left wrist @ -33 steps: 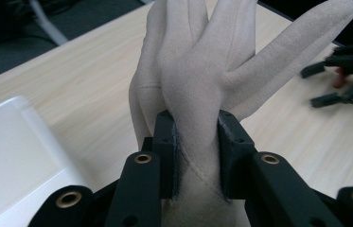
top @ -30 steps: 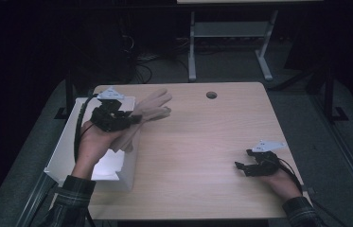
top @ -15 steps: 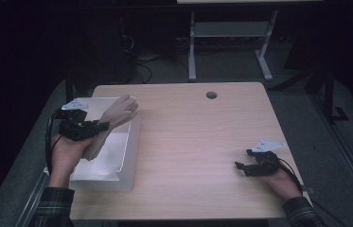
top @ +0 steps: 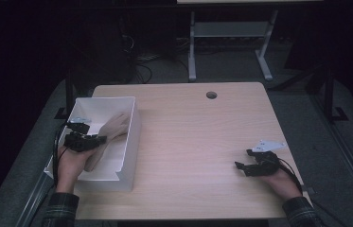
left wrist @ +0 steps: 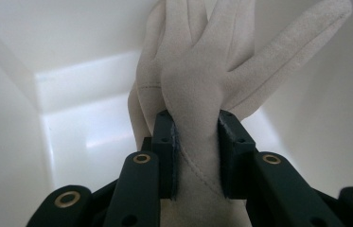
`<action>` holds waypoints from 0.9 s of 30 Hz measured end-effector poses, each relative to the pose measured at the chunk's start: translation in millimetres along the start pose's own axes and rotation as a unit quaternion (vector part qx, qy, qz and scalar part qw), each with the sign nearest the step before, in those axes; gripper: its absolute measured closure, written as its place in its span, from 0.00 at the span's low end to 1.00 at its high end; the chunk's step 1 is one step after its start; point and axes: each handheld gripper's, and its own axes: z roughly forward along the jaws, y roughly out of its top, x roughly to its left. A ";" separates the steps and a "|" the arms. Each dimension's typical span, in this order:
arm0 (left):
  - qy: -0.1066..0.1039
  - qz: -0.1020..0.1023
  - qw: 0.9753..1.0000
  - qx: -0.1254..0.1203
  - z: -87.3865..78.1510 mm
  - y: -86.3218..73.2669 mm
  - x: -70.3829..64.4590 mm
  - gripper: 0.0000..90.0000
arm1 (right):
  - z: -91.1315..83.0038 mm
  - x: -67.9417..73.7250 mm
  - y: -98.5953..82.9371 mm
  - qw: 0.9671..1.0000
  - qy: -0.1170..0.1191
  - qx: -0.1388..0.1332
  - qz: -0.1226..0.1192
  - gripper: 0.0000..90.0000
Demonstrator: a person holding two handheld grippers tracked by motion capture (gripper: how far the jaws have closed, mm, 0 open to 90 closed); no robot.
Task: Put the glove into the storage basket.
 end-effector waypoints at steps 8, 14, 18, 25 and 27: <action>-0.014 -0.010 1.000 0.023 12.9 -6.9 2.3 0.56 | 0.0 0.0 0.0 1.000 0.000 0.000 0.000 0.29; -0.030 -0.001 0.999 -0.013 -4.5 8.5 -4.7 0.40 | 0.0 0.0 0.0 1.000 0.000 0.000 0.000 0.29; -0.050 0.011 0.998 -0.042 -18.3 26.0 -18.6 0.36 | 0.1 -0.1 0.0 1.000 0.001 -0.001 0.000 0.29; -0.095 0.048 0.992 -0.071 -32.6 56.0 -55.0 0.28 | 0.2 0.2 0.0 1.000 0.000 -0.001 0.000 0.28; -0.110 0.057 0.989 -0.077 -33.4 61.9 -68.4 0.27 | 0.2 0.3 0.0 1.000 0.000 0.000 0.000 0.28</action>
